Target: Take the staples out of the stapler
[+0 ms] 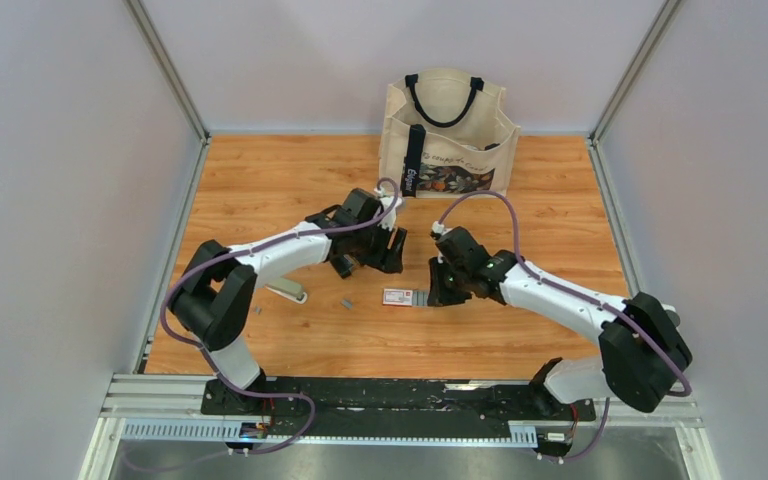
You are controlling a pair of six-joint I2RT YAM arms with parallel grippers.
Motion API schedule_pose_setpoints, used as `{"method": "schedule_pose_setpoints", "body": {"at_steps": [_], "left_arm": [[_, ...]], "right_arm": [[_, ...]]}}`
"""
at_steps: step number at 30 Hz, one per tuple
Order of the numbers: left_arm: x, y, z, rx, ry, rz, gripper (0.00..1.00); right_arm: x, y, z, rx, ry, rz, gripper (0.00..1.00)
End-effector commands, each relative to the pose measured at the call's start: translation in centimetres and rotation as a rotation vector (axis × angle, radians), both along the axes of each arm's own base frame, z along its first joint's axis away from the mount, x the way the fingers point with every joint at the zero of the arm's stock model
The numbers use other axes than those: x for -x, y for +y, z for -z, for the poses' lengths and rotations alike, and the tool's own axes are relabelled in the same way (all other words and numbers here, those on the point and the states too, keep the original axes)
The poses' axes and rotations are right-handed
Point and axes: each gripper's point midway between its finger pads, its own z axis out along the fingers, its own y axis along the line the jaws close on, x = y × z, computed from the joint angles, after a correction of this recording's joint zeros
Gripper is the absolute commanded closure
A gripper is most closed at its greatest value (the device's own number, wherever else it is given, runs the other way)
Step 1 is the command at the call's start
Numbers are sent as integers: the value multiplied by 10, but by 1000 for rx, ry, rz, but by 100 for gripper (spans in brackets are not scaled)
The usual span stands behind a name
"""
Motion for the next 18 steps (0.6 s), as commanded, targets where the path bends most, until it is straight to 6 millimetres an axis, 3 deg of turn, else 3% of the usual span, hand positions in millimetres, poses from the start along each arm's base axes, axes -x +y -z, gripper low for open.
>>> {"method": "schedule_pose_setpoints", "body": {"at_steps": [1, 5, 8, 14, 18], "left_arm": [[-29, 12, -62, 74, -139, 31, 24], [-46, 51, -88, 112, -150, 0, 20], [-41, 70, -101, 152, -123, 13, 20], [-29, 94, -112, 143, -186, 26, 19], [-26, 101, -115, 145, -202, 18, 19]], "right_arm": [[-26, 15, -8, 58, -90, 79, 94], [-33, 29, -2, 103, -88, 136, 95], [-39, 38, 0, 120, -89, 165, 95], [-45, 43, 10, 165, -63, 185, 94], [-46, 45, 13, 173, -52, 189, 93]]}}
